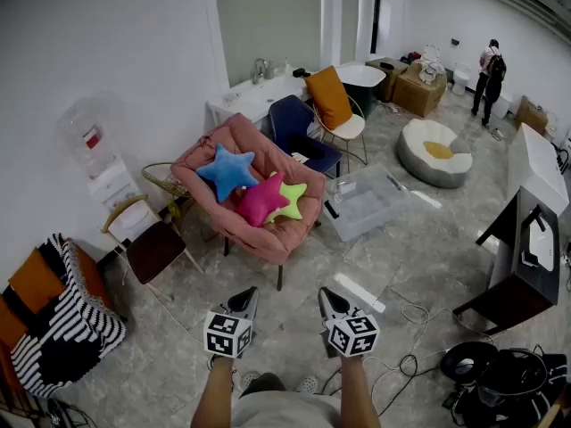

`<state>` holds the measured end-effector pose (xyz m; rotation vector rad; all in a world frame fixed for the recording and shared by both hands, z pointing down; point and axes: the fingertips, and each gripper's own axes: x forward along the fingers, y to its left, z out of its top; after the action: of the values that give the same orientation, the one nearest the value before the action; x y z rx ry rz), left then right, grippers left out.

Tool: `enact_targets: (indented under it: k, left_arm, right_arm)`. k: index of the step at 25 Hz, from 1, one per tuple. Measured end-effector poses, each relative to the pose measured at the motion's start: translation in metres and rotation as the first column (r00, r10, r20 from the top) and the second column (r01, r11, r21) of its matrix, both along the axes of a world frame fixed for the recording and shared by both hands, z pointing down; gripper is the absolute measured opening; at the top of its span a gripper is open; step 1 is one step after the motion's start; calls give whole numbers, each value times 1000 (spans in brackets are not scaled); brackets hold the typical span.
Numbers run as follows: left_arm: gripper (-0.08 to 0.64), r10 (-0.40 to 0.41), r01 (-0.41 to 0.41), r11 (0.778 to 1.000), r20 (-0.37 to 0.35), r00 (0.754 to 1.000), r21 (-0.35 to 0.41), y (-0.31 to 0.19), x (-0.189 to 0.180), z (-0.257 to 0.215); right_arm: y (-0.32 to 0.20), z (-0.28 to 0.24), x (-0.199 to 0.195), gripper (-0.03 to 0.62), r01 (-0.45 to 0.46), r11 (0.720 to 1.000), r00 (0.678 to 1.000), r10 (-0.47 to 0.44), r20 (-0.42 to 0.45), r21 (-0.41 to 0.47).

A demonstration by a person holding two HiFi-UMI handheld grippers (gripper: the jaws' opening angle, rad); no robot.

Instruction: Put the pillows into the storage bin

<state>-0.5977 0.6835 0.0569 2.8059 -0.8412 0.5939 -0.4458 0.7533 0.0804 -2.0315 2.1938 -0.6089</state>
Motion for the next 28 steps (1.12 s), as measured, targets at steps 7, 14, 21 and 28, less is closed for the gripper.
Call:
enact_targets:
  k: [7, 14, 21, 28]
  left_arm:
    - [9, 31, -31, 999, -26, 999, -19, 15, 16, 11]
    - [12, -21, 19, 999, -73, 997, -32, 10, 10, 7]
    - [73, -23, 18, 998, -100, 995, -54, 21, 13, 9]
    - [137, 11, -18, 997, -90, 996, -75, 14, 18, 24]
  right_arm:
    - [2, -4, 2, -5, 35, 999, 997, -35, -68, -8]
    - [16, -1, 25, -3, -26, 1000, 1000, 26, 5, 8]
    - [40, 9, 41, 118, -43, 999, 997, 42, 70, 9]
    - [49, 20, 43, 199, -39, 999, 994, 38, 100, 9]
